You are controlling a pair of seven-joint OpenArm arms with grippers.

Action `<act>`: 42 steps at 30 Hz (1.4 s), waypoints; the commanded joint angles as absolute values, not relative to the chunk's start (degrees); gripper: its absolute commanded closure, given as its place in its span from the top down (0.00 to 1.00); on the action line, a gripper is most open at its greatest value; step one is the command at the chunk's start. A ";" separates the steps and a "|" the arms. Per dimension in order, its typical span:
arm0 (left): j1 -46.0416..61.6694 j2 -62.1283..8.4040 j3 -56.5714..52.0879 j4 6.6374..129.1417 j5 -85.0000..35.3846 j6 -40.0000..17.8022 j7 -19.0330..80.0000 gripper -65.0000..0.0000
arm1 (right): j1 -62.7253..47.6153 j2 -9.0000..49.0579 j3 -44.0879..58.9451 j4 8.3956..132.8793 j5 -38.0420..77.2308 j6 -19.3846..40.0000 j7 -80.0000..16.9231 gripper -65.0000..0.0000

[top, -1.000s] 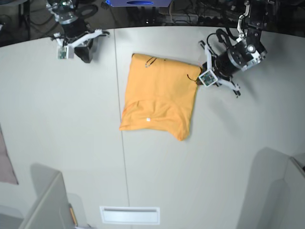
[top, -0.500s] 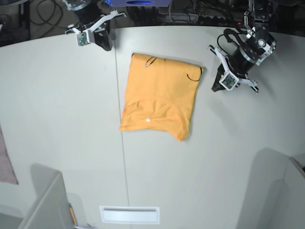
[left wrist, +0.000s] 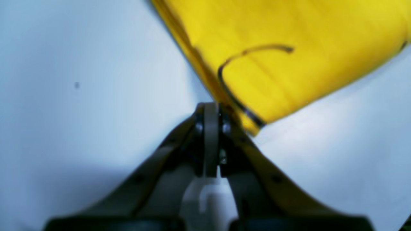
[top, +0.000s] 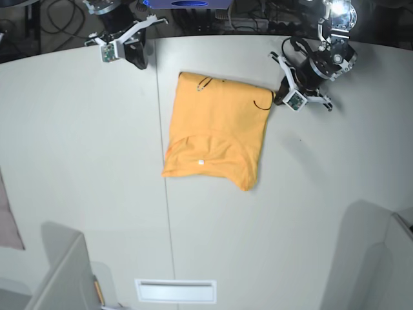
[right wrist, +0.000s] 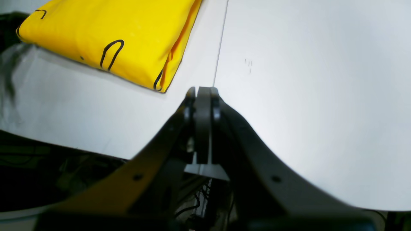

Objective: Fold the T-shirt properly

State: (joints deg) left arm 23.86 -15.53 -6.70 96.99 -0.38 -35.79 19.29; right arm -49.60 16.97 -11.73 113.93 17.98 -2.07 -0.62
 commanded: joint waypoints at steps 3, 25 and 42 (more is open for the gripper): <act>24.22 -14.37 -7.08 98.24 -1.27 -35.30 17.71 0.00 | -50.24 17.19 -11.56 114.68 18.07 -1.71 0.75 0.00; 27.12 -14.11 -12.09 101.85 -1.98 -35.74 17.71 0.00 | -51.03 17.27 -11.47 113.89 18.07 -1.80 0.75 0.00; 60.18 -20.00 -13.85 113.45 -1.27 -35.47 17.36 0.00 | -71.96 17.27 -5.85 114.59 18.07 -1.80 -2.68 0.00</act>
State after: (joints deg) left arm 59.81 -19.51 -13.58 112.62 -0.75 -35.81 18.24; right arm -71.00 17.10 -5.85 113.95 17.98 -1.96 -3.79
